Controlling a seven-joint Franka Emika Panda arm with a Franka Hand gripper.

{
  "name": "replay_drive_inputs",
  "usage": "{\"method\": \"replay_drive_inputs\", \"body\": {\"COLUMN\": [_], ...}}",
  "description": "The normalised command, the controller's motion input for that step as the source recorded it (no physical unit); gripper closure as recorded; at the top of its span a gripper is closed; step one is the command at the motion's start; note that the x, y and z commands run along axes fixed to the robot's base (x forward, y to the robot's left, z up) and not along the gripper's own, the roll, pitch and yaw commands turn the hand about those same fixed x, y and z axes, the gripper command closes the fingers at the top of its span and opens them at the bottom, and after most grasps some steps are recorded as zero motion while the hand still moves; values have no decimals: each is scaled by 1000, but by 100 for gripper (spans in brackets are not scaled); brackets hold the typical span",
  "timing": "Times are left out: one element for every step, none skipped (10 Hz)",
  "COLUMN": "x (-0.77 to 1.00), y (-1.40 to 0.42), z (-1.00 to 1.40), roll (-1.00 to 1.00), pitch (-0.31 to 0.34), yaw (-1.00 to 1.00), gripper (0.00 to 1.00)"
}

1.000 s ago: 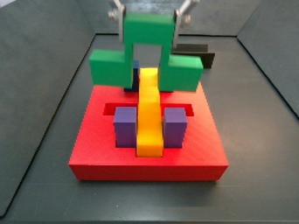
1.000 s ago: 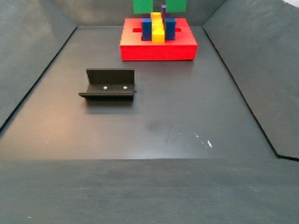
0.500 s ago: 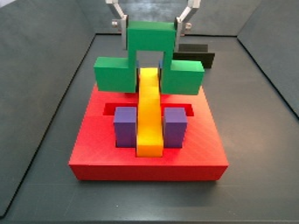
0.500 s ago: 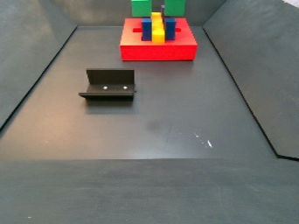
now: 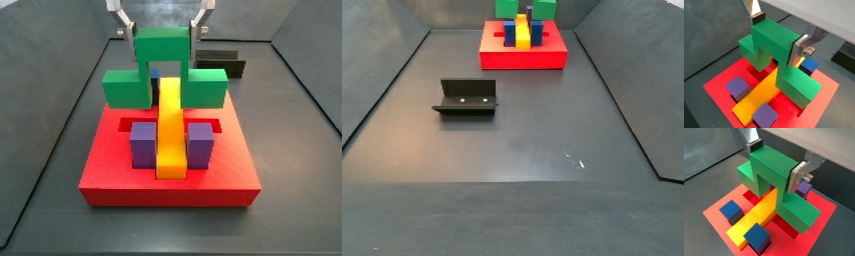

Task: Pick up the green object. Move up. Place the green object on the fixture. Regrasp the green object. Move to above the board. Insert the green object.
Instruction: Insert the green object.

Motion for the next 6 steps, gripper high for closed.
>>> {"method": "replay_drive_inputs", "body": {"x": [140,83,0,20,231,423], "y": [-69,-86,-37,0,0,14], "z": [0,0,0,-23,-63,0], "roll": [207,129,16,0,46,109], "pitch": [56,61,7,0,171,246], "yaw": [137,23,0,0,0,0], "gripper": [100,100,100,100,100,100]}}
